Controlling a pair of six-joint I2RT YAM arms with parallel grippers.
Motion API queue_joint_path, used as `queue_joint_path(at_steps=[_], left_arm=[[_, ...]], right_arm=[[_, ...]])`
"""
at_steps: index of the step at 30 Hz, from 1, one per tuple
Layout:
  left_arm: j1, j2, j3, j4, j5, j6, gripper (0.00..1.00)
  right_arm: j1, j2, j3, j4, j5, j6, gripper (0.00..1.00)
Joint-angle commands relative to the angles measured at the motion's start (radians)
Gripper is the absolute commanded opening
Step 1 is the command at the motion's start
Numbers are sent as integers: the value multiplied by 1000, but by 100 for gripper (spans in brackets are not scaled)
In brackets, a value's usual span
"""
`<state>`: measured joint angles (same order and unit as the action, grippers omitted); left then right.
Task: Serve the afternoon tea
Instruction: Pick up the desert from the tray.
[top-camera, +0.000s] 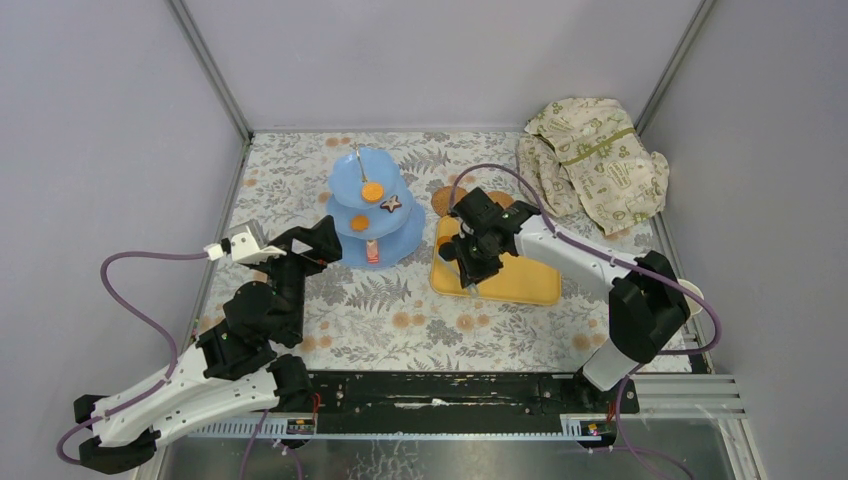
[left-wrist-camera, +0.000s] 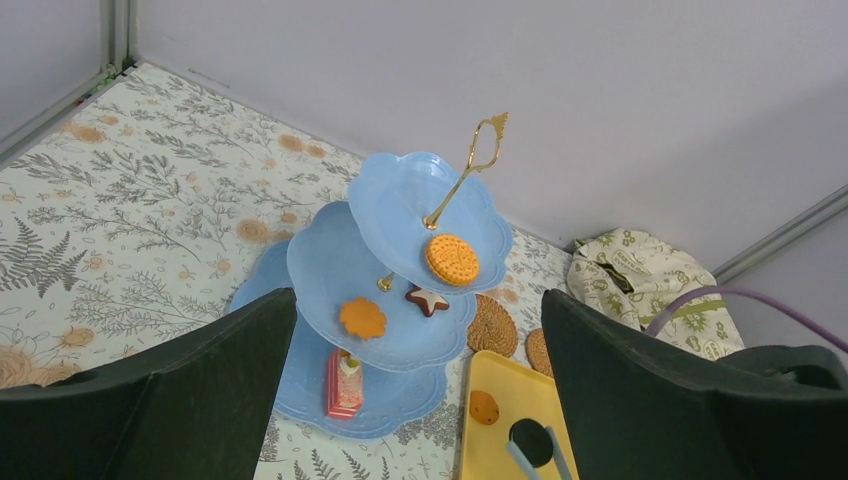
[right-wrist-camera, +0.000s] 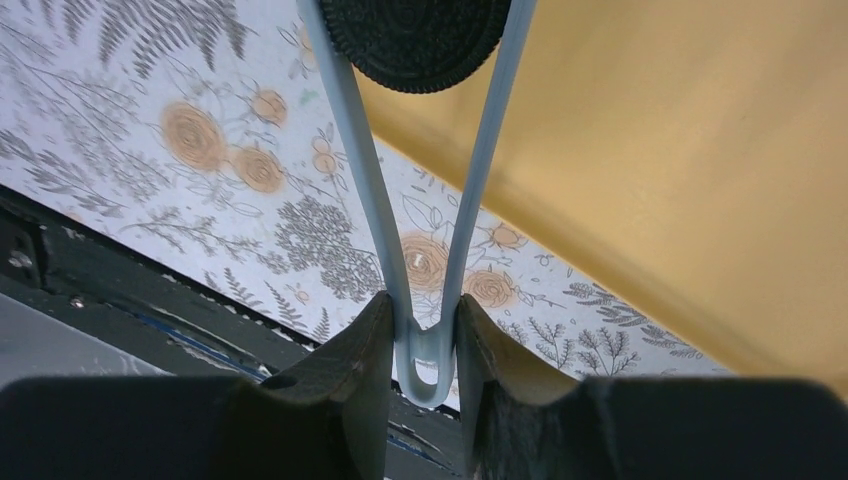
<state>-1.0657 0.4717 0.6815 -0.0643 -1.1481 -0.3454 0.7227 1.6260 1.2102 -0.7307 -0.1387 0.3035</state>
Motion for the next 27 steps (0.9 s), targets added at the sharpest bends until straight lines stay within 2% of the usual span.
queue_joint_path(at_steps=[1,15,27], left_arm=[[4,-2,-7,50,-45,-9,100],[5,-19,-8,29,-43,-25,100],[4,-13,-5,16,-30,-39,100]], right_arm=[[-9,-51,109,-35,34,3,16],[-9,32,434,-90,101,-4,16],[-9,248,818,-161,116,-9,16]])
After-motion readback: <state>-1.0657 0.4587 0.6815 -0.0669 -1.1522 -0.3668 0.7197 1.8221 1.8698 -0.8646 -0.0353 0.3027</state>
